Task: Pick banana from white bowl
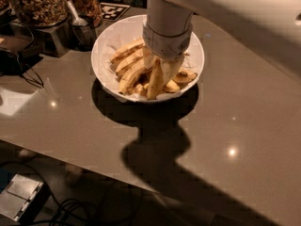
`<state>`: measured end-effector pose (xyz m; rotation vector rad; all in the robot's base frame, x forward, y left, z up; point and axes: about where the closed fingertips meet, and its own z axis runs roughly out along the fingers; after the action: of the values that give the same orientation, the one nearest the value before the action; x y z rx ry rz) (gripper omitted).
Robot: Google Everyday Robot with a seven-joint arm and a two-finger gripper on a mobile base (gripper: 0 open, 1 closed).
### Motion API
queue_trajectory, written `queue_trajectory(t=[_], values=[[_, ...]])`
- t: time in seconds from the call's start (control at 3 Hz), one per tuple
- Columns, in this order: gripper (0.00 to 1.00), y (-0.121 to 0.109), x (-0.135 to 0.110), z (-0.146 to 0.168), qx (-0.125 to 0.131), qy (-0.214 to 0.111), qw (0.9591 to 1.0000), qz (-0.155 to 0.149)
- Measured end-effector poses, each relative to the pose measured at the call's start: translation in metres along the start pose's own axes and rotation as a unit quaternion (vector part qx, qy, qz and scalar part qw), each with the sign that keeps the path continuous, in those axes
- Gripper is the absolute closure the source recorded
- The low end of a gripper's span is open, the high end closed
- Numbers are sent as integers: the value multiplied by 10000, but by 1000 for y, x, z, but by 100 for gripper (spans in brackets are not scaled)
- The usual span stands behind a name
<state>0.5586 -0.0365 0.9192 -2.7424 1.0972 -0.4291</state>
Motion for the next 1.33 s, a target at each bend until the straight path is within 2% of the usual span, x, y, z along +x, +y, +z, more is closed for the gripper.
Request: queue_trajectory(t=[0.33, 0.67, 1.0, 1.33], values=[[86, 12, -6, 0, -48, -111, 9998, 167], [100, 12, -6, 0, -48, -112, 9998, 168], [100, 9, -3, -16, 192, -179, 9994, 240], [100, 4, 1, -42, 592, -228, 9973, 369]])
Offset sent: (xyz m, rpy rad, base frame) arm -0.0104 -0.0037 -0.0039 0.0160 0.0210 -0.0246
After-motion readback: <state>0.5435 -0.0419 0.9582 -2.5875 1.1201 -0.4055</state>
